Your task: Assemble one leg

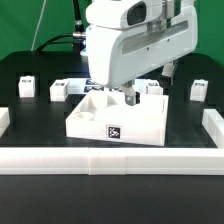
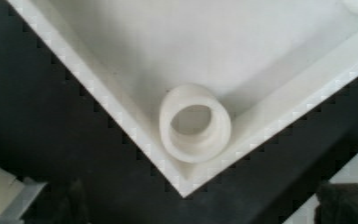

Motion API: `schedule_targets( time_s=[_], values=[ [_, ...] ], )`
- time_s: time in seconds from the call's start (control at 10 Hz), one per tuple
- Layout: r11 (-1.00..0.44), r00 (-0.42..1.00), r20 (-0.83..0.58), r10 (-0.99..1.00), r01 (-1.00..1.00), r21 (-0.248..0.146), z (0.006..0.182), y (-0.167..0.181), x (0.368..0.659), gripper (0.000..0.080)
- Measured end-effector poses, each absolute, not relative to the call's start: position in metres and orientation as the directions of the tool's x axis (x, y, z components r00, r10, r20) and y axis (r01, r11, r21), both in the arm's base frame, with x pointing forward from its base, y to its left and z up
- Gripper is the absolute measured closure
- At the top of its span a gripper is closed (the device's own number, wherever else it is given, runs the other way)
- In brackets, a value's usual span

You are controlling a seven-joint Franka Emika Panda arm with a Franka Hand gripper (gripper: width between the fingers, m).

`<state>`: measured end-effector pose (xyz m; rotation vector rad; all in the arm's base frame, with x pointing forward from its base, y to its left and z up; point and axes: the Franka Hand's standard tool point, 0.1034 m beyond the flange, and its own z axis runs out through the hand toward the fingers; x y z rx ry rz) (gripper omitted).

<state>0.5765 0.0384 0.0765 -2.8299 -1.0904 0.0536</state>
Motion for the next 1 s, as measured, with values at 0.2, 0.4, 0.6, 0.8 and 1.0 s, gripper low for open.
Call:
schedule_targets(
  time_s=[0.2, 0.4, 0.6, 0.8, 1.0],
  values=[
    [-0.736, 0.742, 0.006, 0.671, 0.667, -0.114, 0.076, 0.038, 0.576, 0.015],
    [-0.736, 0.741, 0.006, 0.671, 0.667, -0.113, 0.076, 0.038, 0.576, 0.015],
    [-0.707, 0.712, 0.019, 0.702, 0.7, -0.103, 0.071, 0.033, 0.573, 0.015],
    [-0.561, 0.565, 0.049, 0.824, 0.825, -0.074, 0.06, 0.021, 0.549, 0.015],
    [-0.429, 0.433, 0.011, 0.902, 0.897, -0.104, 0.056, 0.022, 0.537, 0.015]
  ],
)
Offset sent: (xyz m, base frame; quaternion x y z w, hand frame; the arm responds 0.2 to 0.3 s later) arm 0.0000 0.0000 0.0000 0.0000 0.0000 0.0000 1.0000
